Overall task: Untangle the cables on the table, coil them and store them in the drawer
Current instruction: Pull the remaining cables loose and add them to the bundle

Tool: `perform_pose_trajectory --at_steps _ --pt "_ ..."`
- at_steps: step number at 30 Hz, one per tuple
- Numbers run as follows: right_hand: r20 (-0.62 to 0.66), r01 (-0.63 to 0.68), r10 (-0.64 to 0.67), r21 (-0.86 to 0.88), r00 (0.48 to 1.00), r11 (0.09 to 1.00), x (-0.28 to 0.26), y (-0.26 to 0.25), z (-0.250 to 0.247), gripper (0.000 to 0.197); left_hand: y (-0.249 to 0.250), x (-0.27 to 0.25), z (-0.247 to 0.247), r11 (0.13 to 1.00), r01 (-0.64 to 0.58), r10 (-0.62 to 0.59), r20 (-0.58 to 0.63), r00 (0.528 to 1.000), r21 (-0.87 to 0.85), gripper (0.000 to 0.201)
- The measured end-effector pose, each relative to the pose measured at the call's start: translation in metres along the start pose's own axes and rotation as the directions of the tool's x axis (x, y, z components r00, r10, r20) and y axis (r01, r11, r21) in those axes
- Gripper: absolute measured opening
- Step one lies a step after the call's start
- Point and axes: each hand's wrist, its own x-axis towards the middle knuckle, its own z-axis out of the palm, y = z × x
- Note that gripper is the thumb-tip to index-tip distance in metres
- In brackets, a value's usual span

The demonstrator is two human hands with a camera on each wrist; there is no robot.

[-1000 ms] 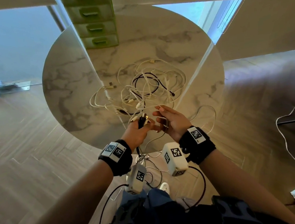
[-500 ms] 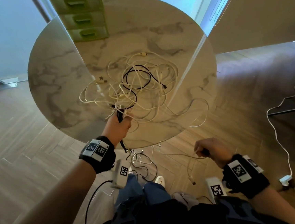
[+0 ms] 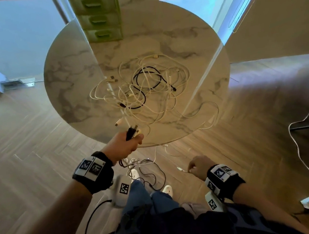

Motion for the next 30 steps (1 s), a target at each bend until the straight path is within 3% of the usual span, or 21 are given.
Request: perform_pose_trajectory --at_steps 3,5,7,8,10,12,15,18,22,26,28,30 --pt "-0.028 0.081 -0.081 0.024 0.996 0.996 0.001 -0.013 -0.002 0.021 0.0 -0.017 0.002 1.0 -0.029 0.03 0.109 0.994 -0.01 0.024" --pt "-0.208 0.165 -0.144 0.086 0.968 0.983 -0.001 -0.025 -0.007 0.017 -0.003 -0.026 0.003 0.999 -0.036 0.036 0.151 0.988 -0.001 0.024" --pt "-0.396 0.262 -0.181 0.162 0.9 0.951 -0.001 -0.04 -0.012 0.011 -0.006 -0.034 0.004 0.999 -0.041 0.046 0.164 0.985 -0.035 0.023" --pt "-0.425 0.301 -0.197 0.194 0.884 0.934 0.001 -0.047 -0.015 0.013 -0.008 -0.037 0.005 0.998 -0.042 0.05 0.163 0.985 -0.057 0.023" --pt "-0.335 0.317 -0.238 0.207 0.912 0.925 0.007 -0.058 -0.018 0.032 -0.009 -0.042 0.005 0.993 -0.04 0.057 0.156 0.986 -0.109 0.023" --pt "-0.172 0.248 -0.225 0.126 0.959 0.961 0.02 -0.061 -0.013 0.049 -0.01 -0.045 0.005 0.983 -0.035 0.061 0.138 0.989 -0.179 0.023" --pt "-0.035 0.107 -0.106 0.031 0.994 0.994 0.033 -0.056 0.004 0.043 -0.01 -0.046 0.004 0.959 -0.033 0.058 0.079 0.995 -0.283 0.022" --pt "-0.069 0.123 -0.122 0.015 0.99 0.992 0.031 -0.05 0.02 0.029 -0.013 -0.039 0.008 0.957 -0.015 0.018 0.006 1.0 -0.289 0.019" --pt "-0.117 0.055 -0.032 0.199 0.993 0.979 0.035 -0.048 0.03 0.074 -0.017 -0.03 0.022 0.968 0.021 -0.012 0.038 0.999 -0.249 0.021" --pt "-0.012 -0.102 0.117 0.398 0.993 0.912 0.052 -0.054 0.035 0.094 -0.012 -0.034 0.033 0.958 0.035 -0.003 0.109 0.994 -0.286 0.022" --pt "0.006 -0.086 0.091 0.374 0.996 0.923 0.058 -0.057 0.041 0.091 -0.008 -0.041 0.033 0.929 0.046 0.018 0.169 0.985 -0.366 0.022" --pt "-0.024 -0.035 0.045 0.335 0.999 0.942 0.061 -0.06 0.047 0.075 -0.006 -0.049 0.027 0.893 0.075 0.027 0.218 0.976 -0.444 0.022"
